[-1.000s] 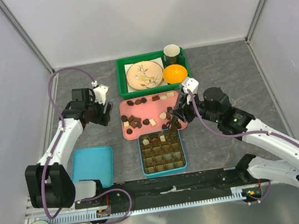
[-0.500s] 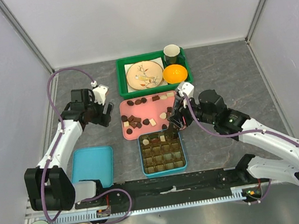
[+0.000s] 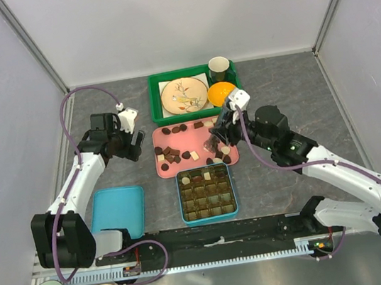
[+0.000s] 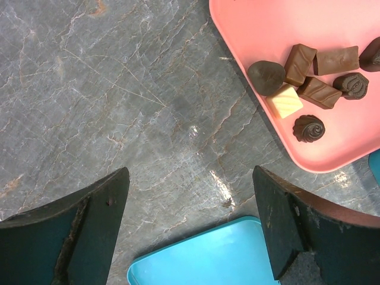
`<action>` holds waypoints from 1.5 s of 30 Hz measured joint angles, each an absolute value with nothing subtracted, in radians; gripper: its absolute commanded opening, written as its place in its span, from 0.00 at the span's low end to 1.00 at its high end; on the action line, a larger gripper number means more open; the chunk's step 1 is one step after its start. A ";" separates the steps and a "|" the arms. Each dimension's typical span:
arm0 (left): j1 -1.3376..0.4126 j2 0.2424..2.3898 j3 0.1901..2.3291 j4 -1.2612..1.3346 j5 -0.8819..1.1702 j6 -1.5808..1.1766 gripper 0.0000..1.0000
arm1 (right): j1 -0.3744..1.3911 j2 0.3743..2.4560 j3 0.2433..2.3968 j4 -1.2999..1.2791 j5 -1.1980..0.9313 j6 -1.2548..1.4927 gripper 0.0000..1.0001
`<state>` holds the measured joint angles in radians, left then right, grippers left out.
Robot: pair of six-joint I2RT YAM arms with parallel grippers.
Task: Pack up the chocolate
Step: Place the fake chocolate in the packing box, then pick up the fake chocolate from the plate.
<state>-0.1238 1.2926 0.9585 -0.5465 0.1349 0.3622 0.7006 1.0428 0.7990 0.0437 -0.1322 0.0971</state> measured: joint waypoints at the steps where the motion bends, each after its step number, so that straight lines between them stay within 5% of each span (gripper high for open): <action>1: -0.124 1.293 0.958 -0.546 0.135 0.362 0.91 | 0.701 1.059 0.818 0.066 -0.125 0.093 0.35; 21: -0.124 1.288 0.958 -0.548 0.133 0.365 0.91 | 0.682 1.569 0.931 0.448 0.050 -0.021 0.38; 29: -0.124 1.288 0.958 -0.548 0.133 0.369 0.91 | 0.654 1.653 0.970 0.518 0.088 -0.028 0.51; 45: -0.124 1.288 0.958 -0.551 0.132 0.384 0.91 | 0.646 1.764 1.012 0.538 0.088 -0.028 0.52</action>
